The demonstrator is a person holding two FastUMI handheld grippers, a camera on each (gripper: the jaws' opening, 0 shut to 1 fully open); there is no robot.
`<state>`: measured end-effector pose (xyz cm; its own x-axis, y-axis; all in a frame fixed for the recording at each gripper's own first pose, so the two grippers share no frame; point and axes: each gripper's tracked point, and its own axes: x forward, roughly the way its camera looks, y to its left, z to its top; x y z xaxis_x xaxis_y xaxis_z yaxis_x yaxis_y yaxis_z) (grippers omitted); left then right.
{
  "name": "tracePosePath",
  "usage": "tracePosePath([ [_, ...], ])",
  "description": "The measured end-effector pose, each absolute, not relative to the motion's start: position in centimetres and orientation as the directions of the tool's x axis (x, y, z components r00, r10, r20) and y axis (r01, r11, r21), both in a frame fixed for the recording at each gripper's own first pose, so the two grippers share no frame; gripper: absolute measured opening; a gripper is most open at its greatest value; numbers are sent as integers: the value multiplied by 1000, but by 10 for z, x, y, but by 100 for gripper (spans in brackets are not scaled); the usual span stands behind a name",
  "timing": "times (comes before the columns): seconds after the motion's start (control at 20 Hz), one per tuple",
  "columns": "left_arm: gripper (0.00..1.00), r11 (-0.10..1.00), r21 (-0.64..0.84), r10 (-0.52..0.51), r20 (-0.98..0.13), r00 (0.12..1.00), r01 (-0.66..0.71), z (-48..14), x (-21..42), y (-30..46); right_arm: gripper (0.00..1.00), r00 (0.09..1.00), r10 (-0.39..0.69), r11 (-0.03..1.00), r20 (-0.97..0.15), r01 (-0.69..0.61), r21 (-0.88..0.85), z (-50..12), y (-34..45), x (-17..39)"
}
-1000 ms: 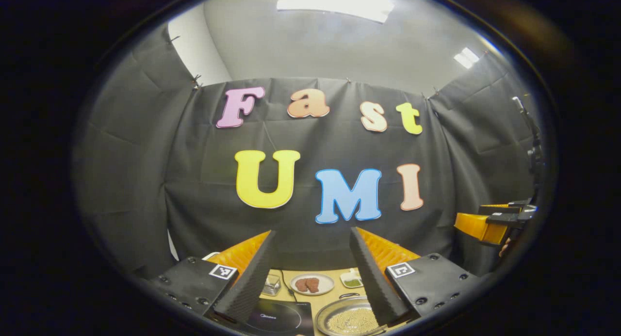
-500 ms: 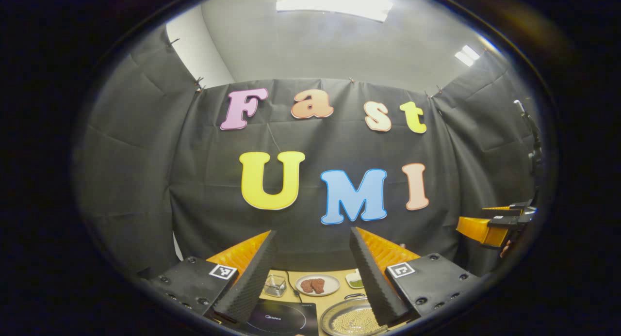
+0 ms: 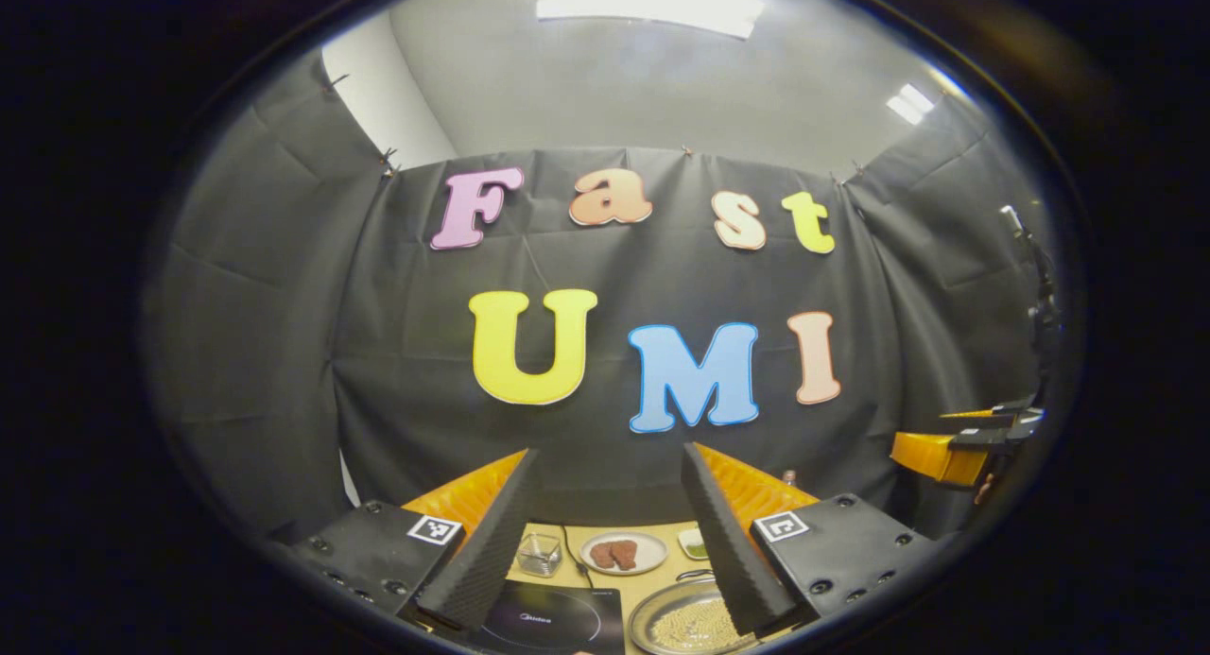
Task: First push the handle of the pot to place it horizontally, then grasp the pot with both hands and set it on the induction cooktop.
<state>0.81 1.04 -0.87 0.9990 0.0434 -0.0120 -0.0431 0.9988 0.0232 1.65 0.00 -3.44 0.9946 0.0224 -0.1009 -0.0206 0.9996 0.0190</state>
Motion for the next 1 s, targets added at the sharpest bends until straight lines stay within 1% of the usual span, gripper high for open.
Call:
tracePosePath([
  [0.25,94,999,32,44,-27,999,-43,-15,11,12,99,985,31,999,-168,-26,33,-58,3,20],
  [0.35,94,998,32,48,-34,998,-47,-20,12,14,96,978,36,999,-204,-30,34,-70,6,21],
  [0.45,95,998,33,52,-43,998,-51,-24,14,17,89,967,44,999,-250,-35,40,-84,9,19],
  [0.5,95,998,36,55,-48,997,-53,-27,15,21,81,960,48,998,-274,-37,46,-91,12,19],
  [0.55,95,998,39,57,-52,997,-55,-27,17,23,76,952,51,998,-301,-39,48,-97,14,19],
  [0.6,95,998,41,59,-55,997,-57,-30,17,25,66,944,51,998,-325,-37,49,-107,15,20],
  [0.7,95,997,45,65,-62,996,-62,-34,17,30,54,924,52,998,-379,-38,43,-125,20,19],
  [0.8,95,997,46,69,-71,995,-66,-38,14,35,34,899,74,997,-431,-57,52,-141,28,15],
  [1.0,95,996,41,79,-88,993,-75,-46,13,45,34,829,142,990,-542,-120,77,-179,50,5],
])
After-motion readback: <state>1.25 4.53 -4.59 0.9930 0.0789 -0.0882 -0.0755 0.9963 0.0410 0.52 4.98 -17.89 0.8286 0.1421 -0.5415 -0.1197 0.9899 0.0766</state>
